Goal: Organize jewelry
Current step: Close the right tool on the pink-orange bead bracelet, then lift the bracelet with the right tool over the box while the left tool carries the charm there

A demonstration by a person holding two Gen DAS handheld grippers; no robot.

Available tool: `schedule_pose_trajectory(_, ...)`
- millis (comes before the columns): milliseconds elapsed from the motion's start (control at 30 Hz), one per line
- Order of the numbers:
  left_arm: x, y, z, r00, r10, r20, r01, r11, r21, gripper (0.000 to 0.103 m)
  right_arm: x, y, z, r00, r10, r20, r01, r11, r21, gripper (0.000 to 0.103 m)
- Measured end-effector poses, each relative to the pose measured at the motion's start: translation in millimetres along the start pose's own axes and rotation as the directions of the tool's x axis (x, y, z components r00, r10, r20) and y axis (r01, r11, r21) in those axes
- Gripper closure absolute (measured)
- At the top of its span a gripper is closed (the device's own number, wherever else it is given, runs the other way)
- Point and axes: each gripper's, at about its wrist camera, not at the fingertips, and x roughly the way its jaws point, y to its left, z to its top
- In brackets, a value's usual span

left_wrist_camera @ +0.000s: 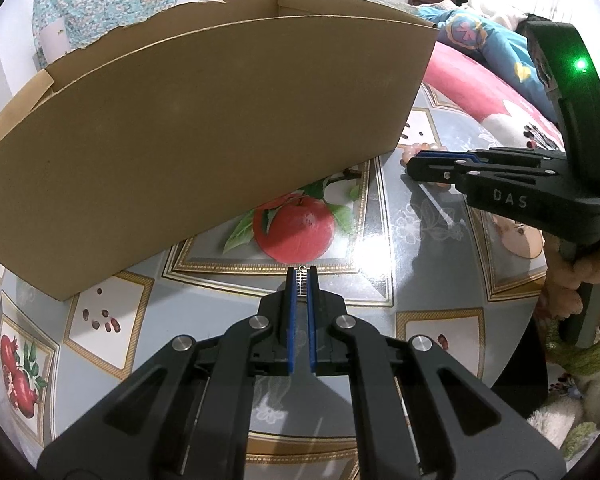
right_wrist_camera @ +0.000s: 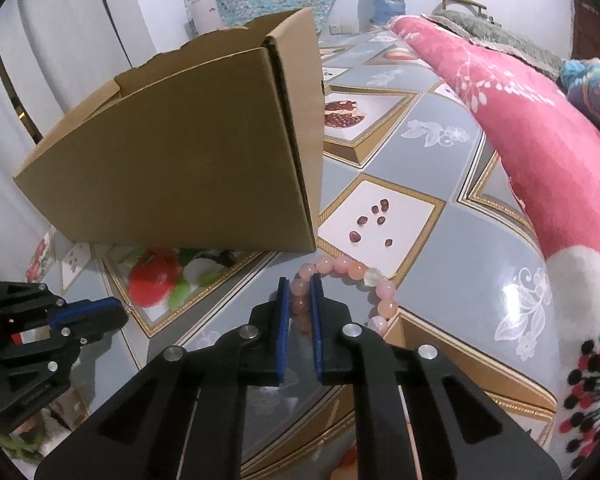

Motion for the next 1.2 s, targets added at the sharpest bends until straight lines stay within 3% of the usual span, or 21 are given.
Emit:
schedule_pose_trajectory(167,0,0,0,1.0,0.004,0.0,-0.004,1.0,0.001,0.099,-7,-3,1,0.999,0.037,0.018,-0.038,0.999,0.033,0.093)
schedule_pose_trajectory(300,-3,2,-1,1.0,-0.01,0.022,0.01,1.0,-0.008,0.099,-23,-10,4,0.988,0.137,0.067,-0.142,0.986,0.086,0.093)
schedule_pose_trajectory(533,-32,14,-7,0.991,-0.08,0.105,0.083,0.996,-0.024,0.099,-60,-26,13,0.933,0.316,0.175,-0.346,0.921,0.182,0.093)
schedule_pose_trajectory(733,-64,26,-5,0.98,-0.128,0.154,0.135,0.99,-0.036,0.099,-86,-27,25,0.883,0.392,0.258,-0.442,0.879,0.177,0.093)
schedule_pose_trajectory(800,-78,30,0,0.973,-0.153,0.175,0.163,0.986,-0.045,0.099,-95,-26,32,0.87,0.408,0.278,-0.461,0.872,0.163,0.093)
schedule_pose_trajectory(1033,-133,57,42,0.923,-0.223,0.315,0.25,0.967,-0.049,0.099,-120,-17,74,0.807,0.487,0.334,-0.531,0.846,0.049,0.093)
schedule_pose_trajectory(1200,-112,80,83,0.937,-0.215,0.277,0.252,0.962,-0.104,0.099,-109,-10,111,0.786,0.538,0.306,-0.564,0.826,-0.001,0.093)
